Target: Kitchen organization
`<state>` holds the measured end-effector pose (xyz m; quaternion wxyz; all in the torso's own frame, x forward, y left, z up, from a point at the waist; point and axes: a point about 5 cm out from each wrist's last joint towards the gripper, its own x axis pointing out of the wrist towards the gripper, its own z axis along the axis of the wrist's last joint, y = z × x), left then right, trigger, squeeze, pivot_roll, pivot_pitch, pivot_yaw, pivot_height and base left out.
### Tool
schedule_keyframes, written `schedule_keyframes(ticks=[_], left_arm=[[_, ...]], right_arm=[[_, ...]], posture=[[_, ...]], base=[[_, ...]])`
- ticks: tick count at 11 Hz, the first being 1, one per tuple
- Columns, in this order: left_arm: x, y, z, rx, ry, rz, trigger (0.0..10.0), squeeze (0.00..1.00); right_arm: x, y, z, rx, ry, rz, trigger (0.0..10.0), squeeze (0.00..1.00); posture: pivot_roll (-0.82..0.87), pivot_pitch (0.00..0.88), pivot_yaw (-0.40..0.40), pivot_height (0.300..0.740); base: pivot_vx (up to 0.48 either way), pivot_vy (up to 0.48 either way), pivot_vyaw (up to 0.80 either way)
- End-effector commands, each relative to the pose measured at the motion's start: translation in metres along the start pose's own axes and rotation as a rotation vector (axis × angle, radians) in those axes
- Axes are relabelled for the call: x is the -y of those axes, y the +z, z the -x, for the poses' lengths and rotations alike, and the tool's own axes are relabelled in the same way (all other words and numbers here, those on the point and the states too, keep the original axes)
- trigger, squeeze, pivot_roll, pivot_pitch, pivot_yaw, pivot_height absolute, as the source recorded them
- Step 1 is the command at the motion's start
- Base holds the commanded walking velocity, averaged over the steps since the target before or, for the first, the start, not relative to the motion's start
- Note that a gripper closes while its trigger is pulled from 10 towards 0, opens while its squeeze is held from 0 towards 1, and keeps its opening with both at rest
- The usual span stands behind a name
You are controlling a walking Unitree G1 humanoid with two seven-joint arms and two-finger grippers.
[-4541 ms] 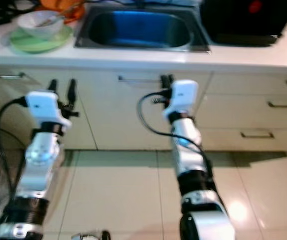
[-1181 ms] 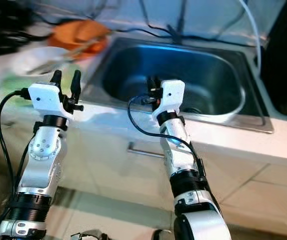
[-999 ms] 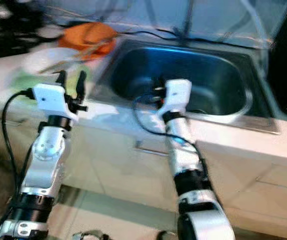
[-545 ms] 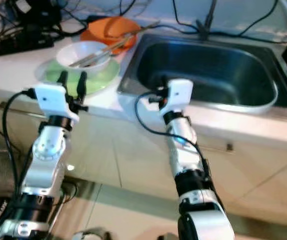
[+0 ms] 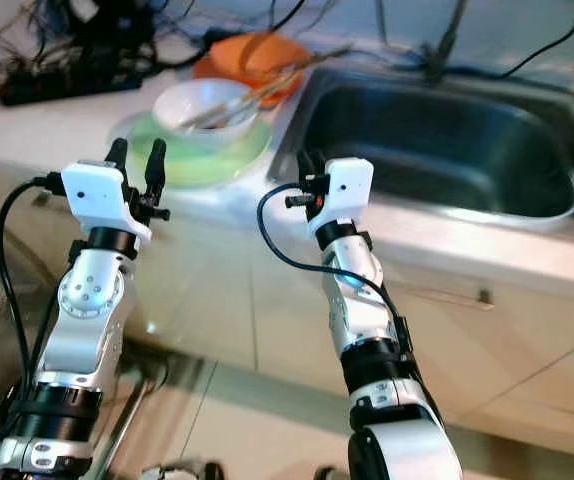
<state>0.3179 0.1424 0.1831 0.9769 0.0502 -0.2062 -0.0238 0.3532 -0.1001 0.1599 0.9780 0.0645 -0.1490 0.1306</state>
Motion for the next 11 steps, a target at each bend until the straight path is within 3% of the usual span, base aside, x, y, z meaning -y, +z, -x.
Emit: schedule_keyframes(ticks=[1,2,9,11], left_arm=[[0.003,0.005,-0.003,0.018,-0.018,-0.008,10.0,0.0],[0.003,0.005,-0.003,0.017,-0.021,-0.009,10.0,0.0],[0.005,0.01,-0.004,0.043,-0.028,-0.013,10.0,0.0],[0.009,0.016,-0.003,0.087,-0.048,0.01,10.0,0.0]], right_arm=[[0.002,0.003,-0.002,0.007,-0.009,-0.007,10.0,0.0],[0.001,0.002,-0.002,0.005,-0.007,-0.009,10.0,0.0],[0.0,0.002,-0.002,0.011,-0.003,-0.012,10.0,0.0],[0.0,0.002,-0.002,0.012,-0.006,-0.012,10.0,0.0]], posture=[[0.12,0.069,0.021,0.74],[0.12,0.071,0.022,0.74],[0.12,0.07,0.021,0.74],[0.12,0.071,0.021,0.74]], base=[[0.431,0.0,0.0],[0.454,0.0,-0.8],[0.44,0.0,0.0],[0.0,0.0,0.0]])
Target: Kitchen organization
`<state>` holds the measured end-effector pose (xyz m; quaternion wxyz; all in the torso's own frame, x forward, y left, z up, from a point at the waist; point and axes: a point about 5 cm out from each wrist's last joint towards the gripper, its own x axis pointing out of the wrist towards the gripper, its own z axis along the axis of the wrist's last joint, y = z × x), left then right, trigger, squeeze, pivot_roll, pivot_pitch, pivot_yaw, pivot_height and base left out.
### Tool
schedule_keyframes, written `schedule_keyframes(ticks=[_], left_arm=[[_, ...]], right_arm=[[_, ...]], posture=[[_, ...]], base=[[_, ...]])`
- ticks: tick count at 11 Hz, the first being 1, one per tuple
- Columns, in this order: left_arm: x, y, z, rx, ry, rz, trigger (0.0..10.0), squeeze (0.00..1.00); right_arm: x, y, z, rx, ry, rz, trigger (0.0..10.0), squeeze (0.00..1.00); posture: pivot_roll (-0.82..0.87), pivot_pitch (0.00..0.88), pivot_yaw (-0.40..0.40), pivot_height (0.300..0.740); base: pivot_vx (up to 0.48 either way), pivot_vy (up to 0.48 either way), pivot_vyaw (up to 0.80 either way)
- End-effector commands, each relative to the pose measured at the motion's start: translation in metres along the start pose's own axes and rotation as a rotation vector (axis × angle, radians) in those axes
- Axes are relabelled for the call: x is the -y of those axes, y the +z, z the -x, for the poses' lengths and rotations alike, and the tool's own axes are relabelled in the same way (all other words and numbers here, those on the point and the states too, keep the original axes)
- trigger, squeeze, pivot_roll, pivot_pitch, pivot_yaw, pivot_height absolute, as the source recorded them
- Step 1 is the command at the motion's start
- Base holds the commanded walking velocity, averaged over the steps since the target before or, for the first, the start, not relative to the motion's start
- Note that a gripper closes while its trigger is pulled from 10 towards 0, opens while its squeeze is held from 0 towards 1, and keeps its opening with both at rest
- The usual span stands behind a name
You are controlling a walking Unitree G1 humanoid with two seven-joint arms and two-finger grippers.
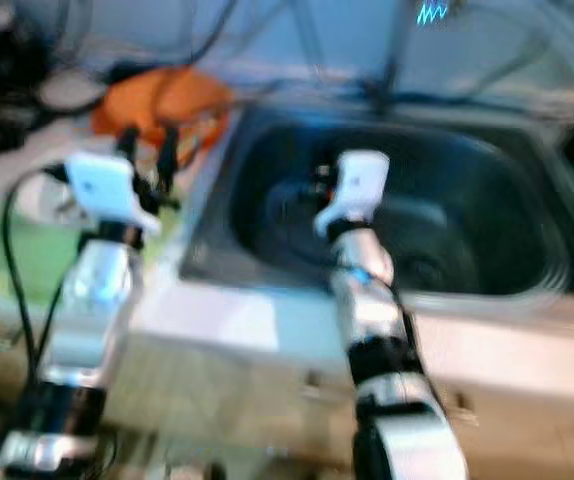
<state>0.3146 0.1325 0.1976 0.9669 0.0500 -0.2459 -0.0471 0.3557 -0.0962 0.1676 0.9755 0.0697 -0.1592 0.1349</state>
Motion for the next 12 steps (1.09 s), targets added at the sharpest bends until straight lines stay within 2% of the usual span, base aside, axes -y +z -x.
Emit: schedule_keyframes(ticks=[1,4,6,7,8,12], left_arm=[[0.003,0.002,0.0,0.009,-0.011,0.005,10.0,0.0],[0.008,0.014,-0.005,0.054,-0.054,0.01,10.0,0.0],[0.022,0.023,-0.008,0.08,-0.158,-0.024,10.0,0.0],[0.033,0.018,-0.005,0.04,-0.256,-0.058,10.0,0.0],[0.046,0.012,-0.001,0.006,-0.392,-0.176,10.0,0.0],[0.044,0.029,-0.016,0.018,-0.383,-0.375,10.0,0.0]], right_arm=[[0.004,-0.003,0.004,-0.008,-0.016,-0.003,10.0,0.0],[0.005,-0.003,0.004,-0.007,-0.021,-0.006,10.0,0.0],[0.004,-0.004,0.004,-0.011,-0.02,-0.01,10.0,0.0],[0.005,-0.004,0.004,-0.012,-0.024,-0.01,10.0,0.0],[0.006,-0.004,0.004,-0.013,-0.028,-0.011,10.0,0.0],[0.004,-0.005,0.004,-0.018,-0.018,-0.018,10.0,0.0]], posture=[[0.12,0.071,0.022,0.74],[0.12,0.072,0.02,0.74],[0.12,0.072,0.021,0.74],[0.12,0.07,0.022,0.74],[0.12,0.07,0.022,0.74],[0.13,0.063,0.02,0.74]], base=[[0.0,0.0,0.0],[0.0,0.0,0.0],[0.0,0.0,0.0],[0.0,0.0,0.0],[0.0,0.0,0.0],[0.0,0.0,0.0]])
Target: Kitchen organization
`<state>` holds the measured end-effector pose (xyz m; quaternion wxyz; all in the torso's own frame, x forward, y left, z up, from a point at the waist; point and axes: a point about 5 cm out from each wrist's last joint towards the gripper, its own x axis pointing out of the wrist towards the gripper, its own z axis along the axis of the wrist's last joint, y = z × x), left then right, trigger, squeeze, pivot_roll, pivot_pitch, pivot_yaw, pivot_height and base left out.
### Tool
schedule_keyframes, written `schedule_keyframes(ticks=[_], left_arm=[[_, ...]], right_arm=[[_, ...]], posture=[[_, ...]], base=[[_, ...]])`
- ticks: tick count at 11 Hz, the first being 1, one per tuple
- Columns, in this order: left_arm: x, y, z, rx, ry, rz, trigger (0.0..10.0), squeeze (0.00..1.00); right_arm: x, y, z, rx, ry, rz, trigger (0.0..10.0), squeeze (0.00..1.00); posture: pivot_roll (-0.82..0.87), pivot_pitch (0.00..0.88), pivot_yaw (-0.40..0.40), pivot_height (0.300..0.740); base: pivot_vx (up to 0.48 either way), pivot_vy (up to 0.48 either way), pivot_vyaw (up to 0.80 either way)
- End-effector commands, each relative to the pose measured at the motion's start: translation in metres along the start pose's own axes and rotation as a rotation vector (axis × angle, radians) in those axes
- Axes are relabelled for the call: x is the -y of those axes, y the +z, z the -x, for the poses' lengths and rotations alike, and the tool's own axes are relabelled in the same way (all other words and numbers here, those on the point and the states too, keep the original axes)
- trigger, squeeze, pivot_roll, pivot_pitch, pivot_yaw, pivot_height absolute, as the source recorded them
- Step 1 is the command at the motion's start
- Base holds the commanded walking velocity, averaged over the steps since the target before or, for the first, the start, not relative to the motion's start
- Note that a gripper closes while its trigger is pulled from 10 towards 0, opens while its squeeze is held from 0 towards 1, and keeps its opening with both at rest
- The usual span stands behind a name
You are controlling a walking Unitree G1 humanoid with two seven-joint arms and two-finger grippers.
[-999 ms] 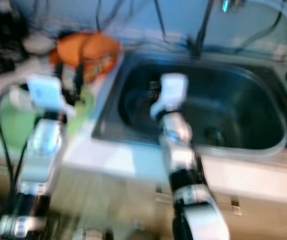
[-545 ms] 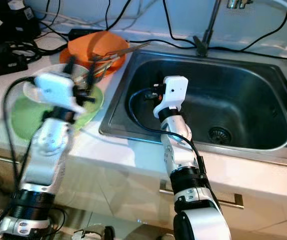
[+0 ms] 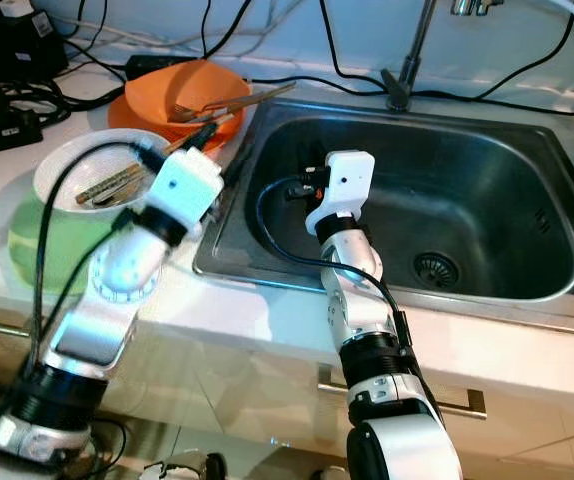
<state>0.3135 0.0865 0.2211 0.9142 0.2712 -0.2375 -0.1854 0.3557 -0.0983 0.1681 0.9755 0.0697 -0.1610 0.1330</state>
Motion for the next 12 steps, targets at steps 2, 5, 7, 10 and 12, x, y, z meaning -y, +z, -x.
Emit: schedule_keyframes(ticks=[2,5,7,10,12], left_arm=[[-0.003,0.003,-0.001,-0.011,0.013,-0.039,10.0,0.0],[-0.001,-0.017,0.008,-0.136,0.027,-0.12,10.0,0.0],[0.002,-0.021,0.005,-0.163,0.022,-0.115,10.0,0.0],[0.006,-0.018,0.008,-0.081,0.114,0.005,10.0,0.0],[0.005,-0.017,0.008,-0.078,0.12,0.006,10.0,0.0]], right_arm=[[0.002,-0.006,0.004,-0.022,-0.01,-0.023,10.0,0.0],[0.001,-0.008,0.004,-0.03,-0.004,-0.028,10.0,0.0],[-0.001,-0.009,0.004,-0.033,0.0,-0.03,10.0,0.0],[0.003,-0.005,0.002,-0.022,-0.006,-0.021,10.0,0.0],[0.003,-0.006,0.003,-0.024,-0.01,-0.021,10.0,0.0]], posture=[[0.13,0.055,0.019,0.74],[0.13,0.035,0.021,0.74],[0.12,0.018,0.026,0.74],[0.12,0.046,0.019,0.74],[0.12,0.056,0.018,0.74]], base=[[0.0,0.0,0.0],[0.0,0.0,0.0],[0.0,0.0,0.0],[0.0,0.0,0.0],[0.0,0.0,0.0]])
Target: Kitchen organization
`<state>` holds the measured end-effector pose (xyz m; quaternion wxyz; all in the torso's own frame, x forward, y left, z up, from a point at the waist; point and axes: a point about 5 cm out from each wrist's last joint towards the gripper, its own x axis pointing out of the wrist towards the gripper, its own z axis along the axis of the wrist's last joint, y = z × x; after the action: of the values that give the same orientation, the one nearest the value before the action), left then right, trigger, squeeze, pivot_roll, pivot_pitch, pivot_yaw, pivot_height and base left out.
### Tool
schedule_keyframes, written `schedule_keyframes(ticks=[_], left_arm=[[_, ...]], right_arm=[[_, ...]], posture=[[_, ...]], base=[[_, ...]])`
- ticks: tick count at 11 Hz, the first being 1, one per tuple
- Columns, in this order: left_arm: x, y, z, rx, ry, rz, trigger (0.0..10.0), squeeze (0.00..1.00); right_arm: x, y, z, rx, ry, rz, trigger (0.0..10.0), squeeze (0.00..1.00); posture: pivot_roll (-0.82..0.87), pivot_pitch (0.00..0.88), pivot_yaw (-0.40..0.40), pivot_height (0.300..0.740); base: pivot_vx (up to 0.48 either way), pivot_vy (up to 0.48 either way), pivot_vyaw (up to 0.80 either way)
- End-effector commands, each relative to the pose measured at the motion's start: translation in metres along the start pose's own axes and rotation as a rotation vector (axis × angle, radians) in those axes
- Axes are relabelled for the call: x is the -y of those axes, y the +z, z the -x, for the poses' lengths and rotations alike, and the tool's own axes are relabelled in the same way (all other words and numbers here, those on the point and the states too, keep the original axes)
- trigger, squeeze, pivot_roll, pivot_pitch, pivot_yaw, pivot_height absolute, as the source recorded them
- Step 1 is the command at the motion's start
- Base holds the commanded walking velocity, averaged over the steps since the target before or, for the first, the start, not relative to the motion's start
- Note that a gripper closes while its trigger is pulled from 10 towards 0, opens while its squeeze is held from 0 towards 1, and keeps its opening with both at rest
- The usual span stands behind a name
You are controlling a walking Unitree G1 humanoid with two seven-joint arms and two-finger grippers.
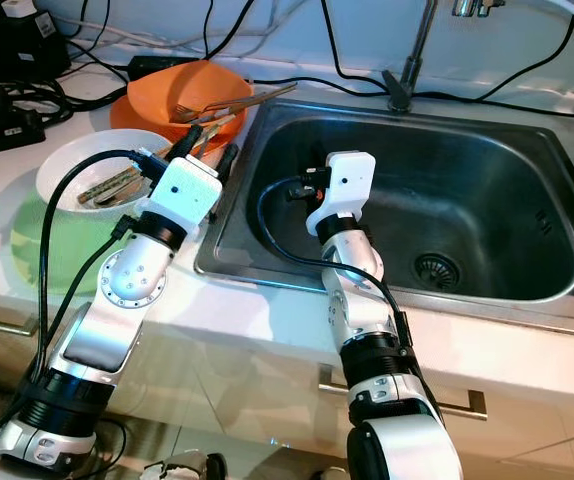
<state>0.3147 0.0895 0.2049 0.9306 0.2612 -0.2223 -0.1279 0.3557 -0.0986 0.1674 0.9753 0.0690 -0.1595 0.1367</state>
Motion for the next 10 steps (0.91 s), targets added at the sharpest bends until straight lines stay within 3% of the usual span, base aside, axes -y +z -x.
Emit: schedule_keyframes(ticks=[1,4,6,10], left_arm=[[-0.0039,-0.0026,0.0016,-0.004,0.025,0.001,10.0,0.0],[-0.0041,-0.0036,0.0016,0.002,0.024,-0.004,10.0,0.0],[-0.0041,-0.0025,0.0015,0.01,0.03,-0.005,10.0,0.0],[-0.0064,-0.0001,0.0,0.022,0.039,-0.013,10.0,0.0]], right_arm=[[0.0032,-0.005,0.0024,-0.023,-0.018,-0.021,10.0,0.0],[0.0034,-0.0052,0.0022,-0.024,-0.023,-0.022,10.0,0.0],[0.004,-0.0055,0.0026,-0.025,-0.026,-0.022,10.0,0.0],[0.0051,-0.0052,0.0024,-0.025,-0.029,-0.022,10.0,0.0]], posture=[[0.12,0.061,0.017,0.74],[0.12,0.071,0.018,0.74],[0.12,0.072,0.019,0.74],[0.12,0.073,0.017,0.74]], base=[[0.0,0.0,0.0],[0.0,0.0,0.0],[-0.48,0.0,0.0],[0.0,0.0,0.0]])
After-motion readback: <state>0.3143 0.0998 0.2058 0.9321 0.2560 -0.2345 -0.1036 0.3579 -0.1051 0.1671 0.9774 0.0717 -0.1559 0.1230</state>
